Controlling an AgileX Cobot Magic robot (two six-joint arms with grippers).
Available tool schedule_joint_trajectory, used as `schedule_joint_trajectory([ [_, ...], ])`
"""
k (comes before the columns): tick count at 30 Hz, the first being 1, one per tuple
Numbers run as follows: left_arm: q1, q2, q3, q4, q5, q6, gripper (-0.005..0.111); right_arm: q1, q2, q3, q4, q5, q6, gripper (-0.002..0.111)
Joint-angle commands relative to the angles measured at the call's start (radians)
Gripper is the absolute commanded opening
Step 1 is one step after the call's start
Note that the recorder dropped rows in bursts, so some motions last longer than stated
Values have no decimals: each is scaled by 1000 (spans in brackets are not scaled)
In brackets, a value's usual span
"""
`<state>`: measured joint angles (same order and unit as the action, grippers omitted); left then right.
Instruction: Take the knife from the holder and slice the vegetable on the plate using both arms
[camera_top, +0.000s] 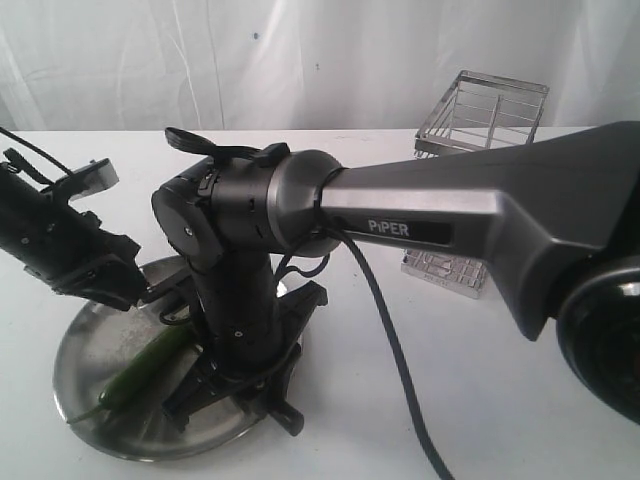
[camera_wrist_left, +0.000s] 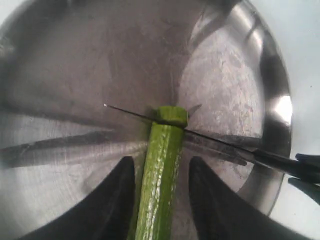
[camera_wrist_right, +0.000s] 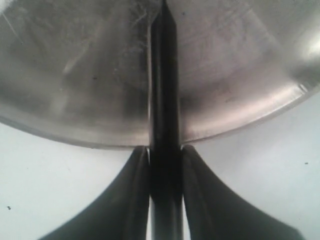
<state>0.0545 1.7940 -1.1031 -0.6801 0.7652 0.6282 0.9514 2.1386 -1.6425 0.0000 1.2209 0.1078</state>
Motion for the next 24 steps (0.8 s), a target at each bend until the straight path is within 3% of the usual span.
schedule_joint_trajectory([
  [1, -7, -16, 37, 14, 41, 4, 50, 0, -7, -2, 0, 0, -19, 1],
  [8, -57, -6, 133, 14, -55, 8, 50, -15, -7, -2, 10, 0, -19, 1],
  [24, -57, 42, 143, -14, -100, 3, 50, -15, -17, -1, 97, 0, -19, 1],
])
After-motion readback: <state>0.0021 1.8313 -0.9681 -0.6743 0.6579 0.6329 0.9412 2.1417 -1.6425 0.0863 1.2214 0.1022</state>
